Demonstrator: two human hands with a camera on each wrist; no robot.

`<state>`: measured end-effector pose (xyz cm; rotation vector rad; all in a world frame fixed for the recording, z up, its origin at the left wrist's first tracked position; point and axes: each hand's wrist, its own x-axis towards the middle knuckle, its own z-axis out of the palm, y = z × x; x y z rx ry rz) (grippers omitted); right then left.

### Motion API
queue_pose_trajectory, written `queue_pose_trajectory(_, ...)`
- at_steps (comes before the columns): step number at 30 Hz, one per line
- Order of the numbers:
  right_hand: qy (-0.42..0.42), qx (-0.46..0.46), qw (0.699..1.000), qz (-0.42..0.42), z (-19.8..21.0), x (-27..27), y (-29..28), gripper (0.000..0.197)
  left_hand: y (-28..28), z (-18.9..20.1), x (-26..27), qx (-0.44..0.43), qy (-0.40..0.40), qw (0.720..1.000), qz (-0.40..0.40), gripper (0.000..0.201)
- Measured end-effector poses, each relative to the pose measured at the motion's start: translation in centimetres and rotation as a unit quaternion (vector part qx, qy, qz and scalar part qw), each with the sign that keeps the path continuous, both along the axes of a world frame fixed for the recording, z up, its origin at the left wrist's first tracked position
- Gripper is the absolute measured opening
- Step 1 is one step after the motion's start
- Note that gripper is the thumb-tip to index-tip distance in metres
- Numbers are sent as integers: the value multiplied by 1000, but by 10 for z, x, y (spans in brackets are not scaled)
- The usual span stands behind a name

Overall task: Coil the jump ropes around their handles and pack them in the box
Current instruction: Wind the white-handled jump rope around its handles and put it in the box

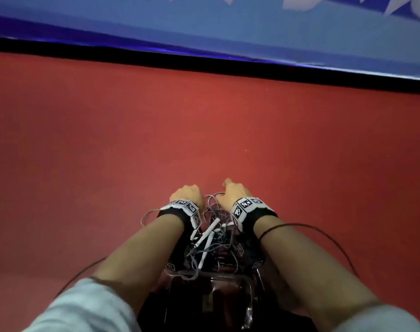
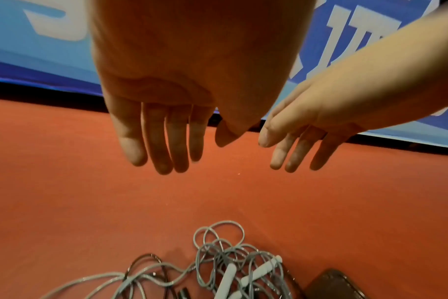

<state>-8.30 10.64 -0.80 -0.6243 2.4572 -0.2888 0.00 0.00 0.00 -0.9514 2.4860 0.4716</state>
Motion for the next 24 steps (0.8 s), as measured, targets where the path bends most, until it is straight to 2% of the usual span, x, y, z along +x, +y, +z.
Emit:
queue_pose_trajectory(3,5,-2,1000,-1,-47,1,0,40,6,-49,3,20,-35,999,-15,29)
queue_pose_trajectory(7,0,0,1000,-2,-107,3,-7,26,10,-103,1,62,-28,997,-42,28)
queue_pose_trajectory(11,-67,49,996,45,-135,14,-2,20,16,-130,15,93,-31,992,-75,29)
queue_pose_trajectory(15,-99,151,973,140,-162,29,6,36,16,-144,28,91,-48,991,-89,24)
queue_pose_trajectory(18,-105,181,963,171,-196,40,1,39,18,-148,31,107,-60,989,-81,28)
queue_pose_trajectory(19,-103,183,963,168,-216,40,0,54,18,-155,29,112,-57,989,-82,29)
queue_pose_trajectory(20,-109,191,960,174,-233,41,-3,76,17,-163,26,114,-59,989,-80,28)
queue_pose_trajectory(21,-105,193,961,170,-232,45,-1,93,15,-176,23,108,-51,990,-79,27)
queue_pose_trajectory(22,-104,171,968,148,-227,48,0,97,16,-185,18,110,-50,990,-70,25)
queue_pose_trajectory(24,-99,124,982,106,-218,49,3,76,14,-233,3,128,-47,989,-55,28)
